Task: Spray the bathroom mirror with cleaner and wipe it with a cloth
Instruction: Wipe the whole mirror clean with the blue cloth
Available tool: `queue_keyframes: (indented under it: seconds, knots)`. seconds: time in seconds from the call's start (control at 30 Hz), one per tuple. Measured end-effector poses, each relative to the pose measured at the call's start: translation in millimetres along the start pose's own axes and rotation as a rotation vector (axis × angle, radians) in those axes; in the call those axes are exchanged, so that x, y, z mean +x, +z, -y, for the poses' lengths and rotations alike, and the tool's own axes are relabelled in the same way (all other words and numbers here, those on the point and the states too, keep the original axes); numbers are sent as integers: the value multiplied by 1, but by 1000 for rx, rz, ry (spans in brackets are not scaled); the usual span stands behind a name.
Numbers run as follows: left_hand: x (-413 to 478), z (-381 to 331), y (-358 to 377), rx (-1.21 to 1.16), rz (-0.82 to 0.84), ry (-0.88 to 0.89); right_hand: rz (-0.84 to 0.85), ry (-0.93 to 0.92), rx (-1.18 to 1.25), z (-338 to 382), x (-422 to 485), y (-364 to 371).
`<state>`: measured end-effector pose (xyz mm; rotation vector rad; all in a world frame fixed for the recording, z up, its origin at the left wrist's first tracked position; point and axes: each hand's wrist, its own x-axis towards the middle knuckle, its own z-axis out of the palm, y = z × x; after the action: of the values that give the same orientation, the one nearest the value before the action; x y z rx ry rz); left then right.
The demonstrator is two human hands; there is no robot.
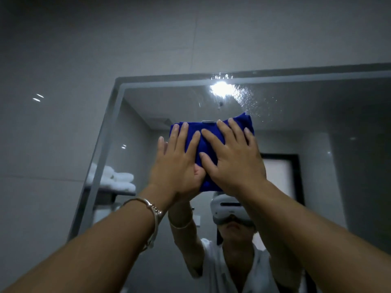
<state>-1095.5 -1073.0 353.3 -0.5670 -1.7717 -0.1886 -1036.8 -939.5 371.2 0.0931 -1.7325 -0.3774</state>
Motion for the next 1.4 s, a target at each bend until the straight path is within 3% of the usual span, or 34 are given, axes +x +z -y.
queue_keyframes:
  seconds: [0.47,0.77,1.07,1.4]
  knots:
    - [159,30,-48,-37,-82,54,-39,99,-13,-47,141,-23]
    - [121,-4,-34,-118,-42,45,-44,97,-12,-58,102,-22]
    - [74,-80,-24,-50,-39,117,-27,103,-38,-104,18,-38]
    - [27,-162,-6,-71,-53,66,17,36,-6,-153,-59,-58]
